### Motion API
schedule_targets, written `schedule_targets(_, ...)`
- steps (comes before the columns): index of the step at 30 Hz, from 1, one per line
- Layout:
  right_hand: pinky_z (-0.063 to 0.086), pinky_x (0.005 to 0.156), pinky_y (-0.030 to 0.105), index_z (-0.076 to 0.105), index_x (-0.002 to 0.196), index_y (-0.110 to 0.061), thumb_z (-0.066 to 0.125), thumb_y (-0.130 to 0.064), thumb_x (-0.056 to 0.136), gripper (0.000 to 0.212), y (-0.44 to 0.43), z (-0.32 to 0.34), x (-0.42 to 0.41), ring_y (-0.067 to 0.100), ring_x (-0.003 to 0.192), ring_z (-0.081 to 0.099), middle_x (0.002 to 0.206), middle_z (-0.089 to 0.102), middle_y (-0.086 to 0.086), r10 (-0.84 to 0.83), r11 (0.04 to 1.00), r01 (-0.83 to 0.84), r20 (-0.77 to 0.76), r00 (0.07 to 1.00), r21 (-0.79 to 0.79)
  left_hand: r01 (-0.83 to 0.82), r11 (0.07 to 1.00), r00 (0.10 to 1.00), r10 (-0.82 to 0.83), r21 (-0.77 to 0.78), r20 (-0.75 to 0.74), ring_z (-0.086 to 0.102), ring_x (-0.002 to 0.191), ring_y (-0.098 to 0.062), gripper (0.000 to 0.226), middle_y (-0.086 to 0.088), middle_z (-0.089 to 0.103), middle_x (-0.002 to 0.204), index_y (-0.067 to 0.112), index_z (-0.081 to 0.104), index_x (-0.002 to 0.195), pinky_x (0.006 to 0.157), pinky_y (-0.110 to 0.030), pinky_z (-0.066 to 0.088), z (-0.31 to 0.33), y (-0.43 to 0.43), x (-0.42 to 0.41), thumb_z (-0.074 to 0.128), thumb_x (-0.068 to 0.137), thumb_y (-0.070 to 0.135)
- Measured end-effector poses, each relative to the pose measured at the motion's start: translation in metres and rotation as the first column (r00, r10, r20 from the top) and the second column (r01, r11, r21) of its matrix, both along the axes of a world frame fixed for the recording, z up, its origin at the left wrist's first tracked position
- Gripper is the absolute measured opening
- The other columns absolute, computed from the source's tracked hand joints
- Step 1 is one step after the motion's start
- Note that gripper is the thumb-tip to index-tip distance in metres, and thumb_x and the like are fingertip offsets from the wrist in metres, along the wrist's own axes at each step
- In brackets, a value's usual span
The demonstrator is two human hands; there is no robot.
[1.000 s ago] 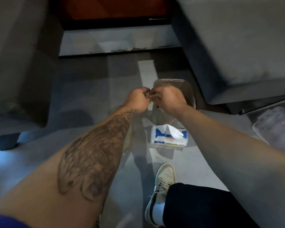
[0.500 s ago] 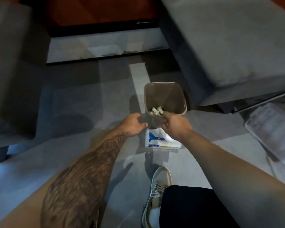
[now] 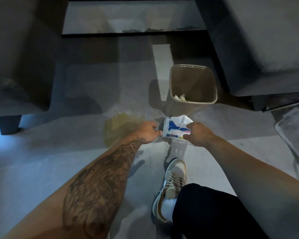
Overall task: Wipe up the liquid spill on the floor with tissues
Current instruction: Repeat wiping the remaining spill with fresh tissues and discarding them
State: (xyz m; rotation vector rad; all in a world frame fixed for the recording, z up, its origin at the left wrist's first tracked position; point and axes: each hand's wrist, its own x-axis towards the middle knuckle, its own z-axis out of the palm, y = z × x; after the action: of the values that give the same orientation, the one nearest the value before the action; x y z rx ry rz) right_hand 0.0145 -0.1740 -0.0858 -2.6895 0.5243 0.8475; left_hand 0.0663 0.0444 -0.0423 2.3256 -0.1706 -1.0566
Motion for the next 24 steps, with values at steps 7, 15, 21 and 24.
schedule_targets(7, 0.033, 0.115, 0.045, 0.065, 0.125, -0.039, 0.064, -0.048, 0.092, 0.035, -0.001, -0.002, 0.01, 0.028, 0.147, 0.023, 0.163, 0.019, -0.001, 0.063, 0.998, -0.063, 0.019, 0.998, -0.007, 0.129, 0.991, 0.99, -0.127, 0.019, -0.061, 0.063, 0.106, -0.026, 0.036, -0.006, 0.067, 0.121, 0.012, 0.065, 0.123, 0.099, -0.044, 0.051, -0.003, -0.005, -0.018, 0.062, 0.097, 0.038)
schedule_targets(15, 0.046, 0.106, 0.04, 0.043, 0.142, -0.024, 0.069, -0.045, 0.089, 0.063, 0.008, 0.001, 0.023, 0.029, 0.13, 0.05, 0.151, 0.045, 0.003, 0.046, 0.999, -0.046, 0.033, 0.998, 0.0, 0.176, 0.984, 0.982, -0.173, 0.035, -0.071, 0.062, 0.109, -0.026, 0.039, -0.007, 0.065, 0.124, 0.011, 0.065, 0.126, 0.098, -0.042, 0.051, -0.007, 0.002, -0.018, 0.06, 0.098, 0.038)
schedule_targets(21, 0.047, 0.086, 0.033, 0.057, 0.132, -0.014, 0.059, -0.033, 0.097, 0.04, 0.002, 0.036, 0.021, 0.032, 0.109, 0.06, 0.128, 0.062, 0.011, -0.072, 0.994, 0.089, 0.238, 0.969, -0.062, 0.079, 0.996, 0.995, -0.081, -0.037, -0.057, 0.063, 0.102, -0.024, 0.036, -0.006, 0.068, 0.113, 0.011, 0.069, 0.118, 0.091, -0.037, 0.052, -0.001, 0.005, -0.005, 0.06, 0.098, 0.04)
schedule_targets(24, 0.047, 0.082, 0.034, 0.063, 0.124, -0.01, 0.057, -0.027, 0.097, 0.032, 0.002, 0.054, 0.018, 0.034, 0.104, 0.062, 0.12, 0.066, 0.013, -0.053, 0.994, 0.087, 0.422, 0.905, -0.061, -0.053, 0.99, 0.995, 0.041, -0.127, -0.093, 0.064, 0.103, -0.022, 0.039, -0.005, 0.068, 0.117, 0.013, 0.067, 0.124, 0.088, -0.035, 0.049, 0.001, 0.003, -0.004, 0.06, 0.098, 0.041)
